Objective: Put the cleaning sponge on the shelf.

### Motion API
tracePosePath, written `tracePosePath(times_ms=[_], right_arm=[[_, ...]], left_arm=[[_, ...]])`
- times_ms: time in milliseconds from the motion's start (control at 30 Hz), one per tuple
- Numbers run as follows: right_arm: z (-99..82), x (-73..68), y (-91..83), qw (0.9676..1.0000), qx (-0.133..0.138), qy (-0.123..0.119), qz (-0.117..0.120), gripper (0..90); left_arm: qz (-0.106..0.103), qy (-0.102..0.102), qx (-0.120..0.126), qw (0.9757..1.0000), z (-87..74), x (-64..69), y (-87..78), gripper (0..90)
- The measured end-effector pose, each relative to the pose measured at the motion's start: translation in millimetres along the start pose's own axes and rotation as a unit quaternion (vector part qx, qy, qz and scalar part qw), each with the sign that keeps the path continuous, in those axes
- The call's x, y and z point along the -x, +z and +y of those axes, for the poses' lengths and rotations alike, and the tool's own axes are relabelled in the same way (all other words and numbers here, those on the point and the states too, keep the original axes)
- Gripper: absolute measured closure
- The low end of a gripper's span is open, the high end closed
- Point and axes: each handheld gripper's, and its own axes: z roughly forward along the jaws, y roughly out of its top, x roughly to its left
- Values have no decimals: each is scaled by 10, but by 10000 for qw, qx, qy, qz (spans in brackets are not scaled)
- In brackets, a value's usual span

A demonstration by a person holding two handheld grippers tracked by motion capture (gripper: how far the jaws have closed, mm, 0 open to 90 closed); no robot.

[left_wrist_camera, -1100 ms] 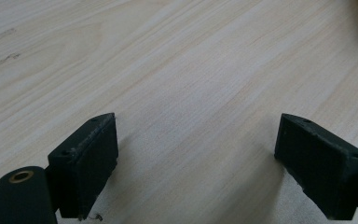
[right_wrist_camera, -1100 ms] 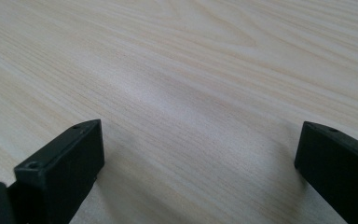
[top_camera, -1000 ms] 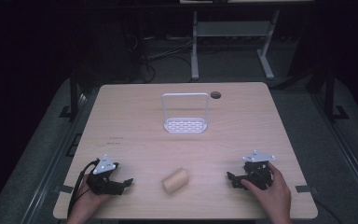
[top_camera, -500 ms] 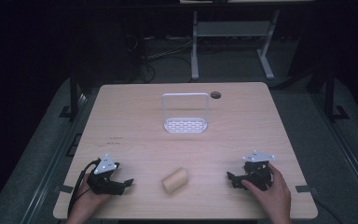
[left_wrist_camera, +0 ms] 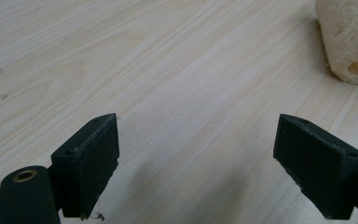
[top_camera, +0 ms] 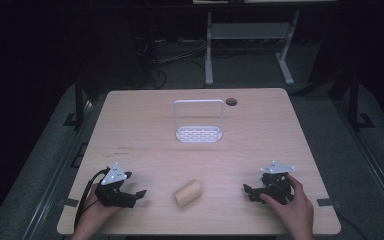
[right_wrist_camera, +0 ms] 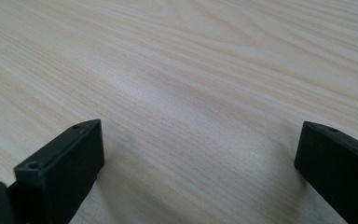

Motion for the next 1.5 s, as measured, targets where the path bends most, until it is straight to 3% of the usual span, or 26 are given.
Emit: tracePosePath(times_ms=[333, 633, 1033, 1500], right_arm=[[0, 4, 0, 10000, 4, -5, 14, 10], [0, 27, -3, 10000, 36, 15, 87, 9], [2, 14, 2, 10000, -1, -55, 58, 9], [2, 14, 2, 10000, 0, -55, 56, 9]], left_arm=[[-173, -12, 148, 9997, 127, 79, -22, 139], [-314, 116, 149, 9993, 231, 168, -7, 140], [-479, 133, 222, 9985, 350, 266, 19, 140], [-692, 357, 347, 9964, 616, 410, 112, 140]])
